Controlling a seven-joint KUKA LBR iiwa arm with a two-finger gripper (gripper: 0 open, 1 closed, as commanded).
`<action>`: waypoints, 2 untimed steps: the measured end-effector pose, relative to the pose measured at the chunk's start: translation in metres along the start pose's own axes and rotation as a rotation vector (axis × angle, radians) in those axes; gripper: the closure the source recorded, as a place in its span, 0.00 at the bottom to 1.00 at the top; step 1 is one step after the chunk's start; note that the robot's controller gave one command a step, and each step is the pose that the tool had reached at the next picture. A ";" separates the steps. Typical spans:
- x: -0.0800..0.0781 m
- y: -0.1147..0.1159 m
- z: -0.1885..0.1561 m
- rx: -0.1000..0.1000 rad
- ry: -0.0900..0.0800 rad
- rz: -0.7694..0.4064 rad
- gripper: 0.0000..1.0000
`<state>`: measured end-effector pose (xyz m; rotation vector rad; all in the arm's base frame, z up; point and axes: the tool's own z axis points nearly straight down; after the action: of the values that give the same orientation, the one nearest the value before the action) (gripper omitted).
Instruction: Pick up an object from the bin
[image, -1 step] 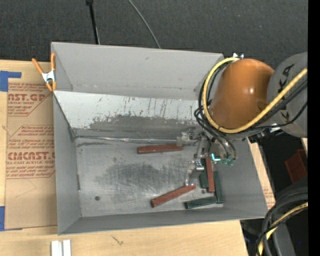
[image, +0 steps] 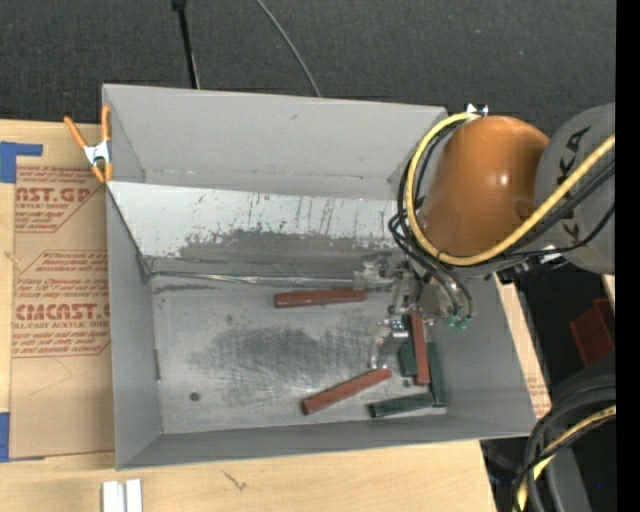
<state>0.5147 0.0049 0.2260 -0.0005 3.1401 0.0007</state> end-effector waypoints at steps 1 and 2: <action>0.001 -0.013 0.050 -0.001 -0.005 0.066 0.00; 0.031 -0.006 0.079 0.001 0.003 0.060 0.00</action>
Offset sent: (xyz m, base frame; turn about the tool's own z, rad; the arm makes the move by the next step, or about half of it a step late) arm -0.0318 -0.0048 -0.0794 0.0575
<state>0.4839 -0.0010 0.1471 0.0935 3.1416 0.0000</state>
